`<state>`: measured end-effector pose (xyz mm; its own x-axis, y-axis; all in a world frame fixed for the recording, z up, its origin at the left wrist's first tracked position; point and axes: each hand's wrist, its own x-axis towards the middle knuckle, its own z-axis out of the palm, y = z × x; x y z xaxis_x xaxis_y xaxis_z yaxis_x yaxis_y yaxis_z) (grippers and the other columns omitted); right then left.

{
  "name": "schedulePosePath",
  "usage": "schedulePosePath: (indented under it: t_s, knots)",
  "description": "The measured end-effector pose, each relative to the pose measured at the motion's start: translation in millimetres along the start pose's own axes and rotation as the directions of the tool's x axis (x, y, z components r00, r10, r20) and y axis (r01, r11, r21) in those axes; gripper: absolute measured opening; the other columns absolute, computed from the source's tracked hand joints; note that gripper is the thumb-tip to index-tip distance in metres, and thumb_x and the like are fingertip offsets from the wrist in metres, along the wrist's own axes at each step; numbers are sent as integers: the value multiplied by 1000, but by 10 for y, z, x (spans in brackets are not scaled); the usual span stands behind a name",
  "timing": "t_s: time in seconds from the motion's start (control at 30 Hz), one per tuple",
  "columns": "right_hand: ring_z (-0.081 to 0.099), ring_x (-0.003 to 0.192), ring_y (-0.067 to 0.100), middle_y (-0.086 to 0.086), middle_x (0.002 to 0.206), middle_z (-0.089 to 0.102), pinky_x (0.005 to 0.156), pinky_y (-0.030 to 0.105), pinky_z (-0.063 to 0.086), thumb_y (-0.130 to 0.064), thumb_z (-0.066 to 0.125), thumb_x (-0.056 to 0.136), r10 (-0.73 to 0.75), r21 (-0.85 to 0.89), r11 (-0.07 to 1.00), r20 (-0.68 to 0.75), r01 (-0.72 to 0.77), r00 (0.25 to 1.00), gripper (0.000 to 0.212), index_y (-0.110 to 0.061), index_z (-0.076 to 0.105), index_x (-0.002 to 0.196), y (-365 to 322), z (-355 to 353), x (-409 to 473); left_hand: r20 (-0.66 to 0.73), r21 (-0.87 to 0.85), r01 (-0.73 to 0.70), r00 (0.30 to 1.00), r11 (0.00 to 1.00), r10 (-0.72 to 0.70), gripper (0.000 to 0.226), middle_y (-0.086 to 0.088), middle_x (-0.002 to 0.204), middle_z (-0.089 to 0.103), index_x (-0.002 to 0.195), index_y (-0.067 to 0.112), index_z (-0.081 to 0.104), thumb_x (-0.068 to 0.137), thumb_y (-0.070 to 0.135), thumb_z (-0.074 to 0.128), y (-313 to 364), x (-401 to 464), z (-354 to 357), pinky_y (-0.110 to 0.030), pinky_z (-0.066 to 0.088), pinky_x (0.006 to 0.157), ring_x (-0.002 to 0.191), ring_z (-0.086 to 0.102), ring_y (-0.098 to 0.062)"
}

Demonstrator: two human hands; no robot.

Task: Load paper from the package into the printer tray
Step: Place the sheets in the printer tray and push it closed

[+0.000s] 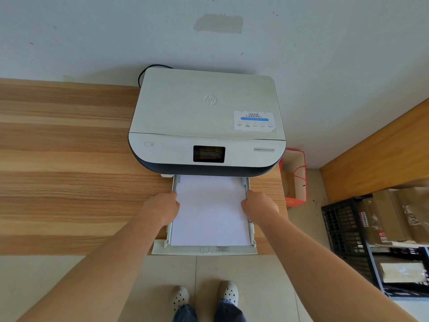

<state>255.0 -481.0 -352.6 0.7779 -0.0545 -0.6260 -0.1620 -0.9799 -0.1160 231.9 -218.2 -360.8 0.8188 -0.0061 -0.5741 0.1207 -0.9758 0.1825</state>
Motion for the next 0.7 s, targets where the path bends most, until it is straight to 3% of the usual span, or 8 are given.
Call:
schedulePosePath:
  t_s: [0.13,0.2,0.33,0.4,0.5,0.6,0.7]
  knots:
    - [61,89,35,10,87,54,67,41,45,-18,36,94,-67,-7,998,-98,67,993,25,-8,55,106,31,2,-49,-1,45,-50,999,998,50,26,2,86,57,113,15,50,101,27,31,-28,-61,-27,-27,38,59,74,53,-11]
    - [60,84,33,10,90,56,64,39,46,-16,36,96,-86,-66,995,-95,80,992,23,-10,54,109,50,-9,-87,-29,42,-52,998,998,53,28,1,86,59,112,16,48,100,35,31,-20,-111,-34,-29,39,60,73,54,-12]
    - [58,74,24,4,88,57,59,34,49,-29,35,98,-139,7,990,-182,143,973,25,-14,53,107,128,18,-230,-209,117,-131,966,984,153,25,2,79,57,98,18,48,97,41,37,29,-278,-53,-29,45,58,68,54,-14]
    - [60,81,22,3,98,60,69,37,54,-37,39,98,-249,-26,968,-211,250,945,28,-16,54,109,161,85,-352,-254,130,-234,931,964,260,24,3,87,57,98,19,49,96,42,41,60,-388,-5,-27,42,60,74,53,-14]
    - [55,105,18,-2,118,57,92,33,45,-50,45,94,-429,-72,903,-183,423,885,38,-21,52,117,216,245,-557,-264,181,-400,860,899,436,36,3,103,56,108,18,54,92,48,42,52,-536,227,-28,42,72,94,52,-17]
    - [40,125,19,-3,134,44,107,37,31,-66,46,85,-546,-183,834,-135,521,827,59,-28,42,130,277,450,-691,-214,294,-473,814,830,540,57,2,117,53,116,21,52,81,64,38,35,-683,476,-35,42,91,110,48,-21]
    - [26,137,23,-1,149,28,113,45,22,-76,47,75,-593,-271,790,-109,551,797,79,-33,30,139,289,620,-746,-115,372,-456,842,808,528,77,-2,147,31,136,24,38,75,71,44,48,-768,628,-43,20,111,135,24,-24]
